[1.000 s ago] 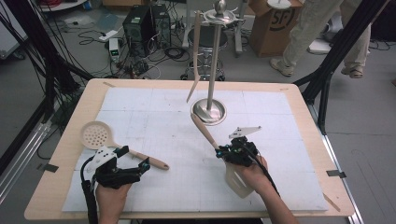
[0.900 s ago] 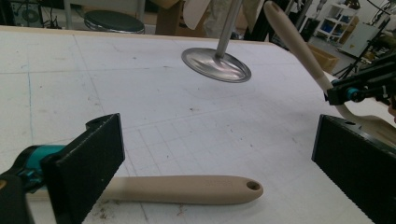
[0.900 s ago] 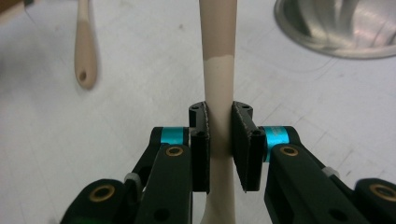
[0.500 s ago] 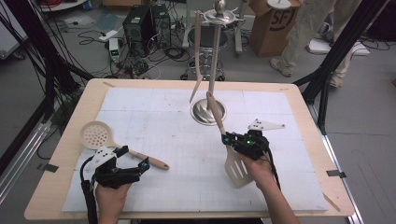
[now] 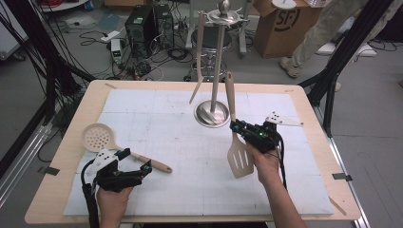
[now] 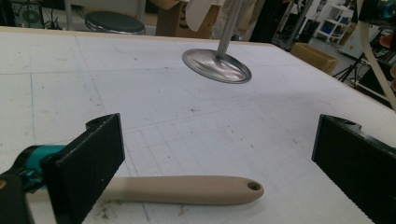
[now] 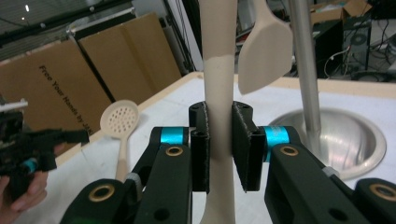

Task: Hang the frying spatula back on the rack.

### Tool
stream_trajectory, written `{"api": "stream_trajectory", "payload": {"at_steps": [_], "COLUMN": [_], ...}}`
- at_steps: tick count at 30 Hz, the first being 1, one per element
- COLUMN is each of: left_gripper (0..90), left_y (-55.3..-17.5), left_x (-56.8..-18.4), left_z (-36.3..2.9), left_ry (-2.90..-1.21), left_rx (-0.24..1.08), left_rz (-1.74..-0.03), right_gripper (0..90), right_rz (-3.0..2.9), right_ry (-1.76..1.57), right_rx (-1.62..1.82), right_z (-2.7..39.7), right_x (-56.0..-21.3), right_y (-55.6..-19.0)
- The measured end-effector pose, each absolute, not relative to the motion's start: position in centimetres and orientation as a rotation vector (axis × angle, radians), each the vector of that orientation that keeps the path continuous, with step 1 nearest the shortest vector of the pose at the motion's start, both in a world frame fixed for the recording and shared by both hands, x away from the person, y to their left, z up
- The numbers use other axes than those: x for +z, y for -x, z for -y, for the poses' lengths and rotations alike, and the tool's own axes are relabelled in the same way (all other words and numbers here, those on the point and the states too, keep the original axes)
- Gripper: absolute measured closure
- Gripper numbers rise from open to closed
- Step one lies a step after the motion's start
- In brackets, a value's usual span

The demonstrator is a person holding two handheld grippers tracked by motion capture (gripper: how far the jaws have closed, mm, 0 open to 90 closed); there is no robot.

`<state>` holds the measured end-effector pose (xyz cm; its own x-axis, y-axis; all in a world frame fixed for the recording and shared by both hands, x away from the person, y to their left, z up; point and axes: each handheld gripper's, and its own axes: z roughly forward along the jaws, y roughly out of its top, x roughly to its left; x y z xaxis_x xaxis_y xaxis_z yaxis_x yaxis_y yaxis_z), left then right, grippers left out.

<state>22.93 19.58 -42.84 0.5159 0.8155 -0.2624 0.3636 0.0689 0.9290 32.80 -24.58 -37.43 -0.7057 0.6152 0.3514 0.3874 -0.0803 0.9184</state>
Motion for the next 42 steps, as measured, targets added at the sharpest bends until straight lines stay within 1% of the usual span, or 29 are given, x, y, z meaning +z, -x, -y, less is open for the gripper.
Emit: {"api": "stream_trajectory", "payload": {"at_steps": [24,42], "left_gripper": [3.0,3.0], "left_y": [-23.0,-23.0], "left_x": [-42.9,-42.8], "left_z": [-19.6,-19.7], "left_ry": [-1.527,-1.525], "left_rx": [0.455,0.454], "left_rz": [-1.056,-1.055], "right_gripper": [78.4,78.4], "right_rz": [-1.864,-1.851], "right_ry": [-1.047,-0.982], "right_rx": [1.956,1.921], "right_z": [24.2,22.3], "right_x": [-32.6,-28.5], "right_y": [-34.7,-35.6]}}
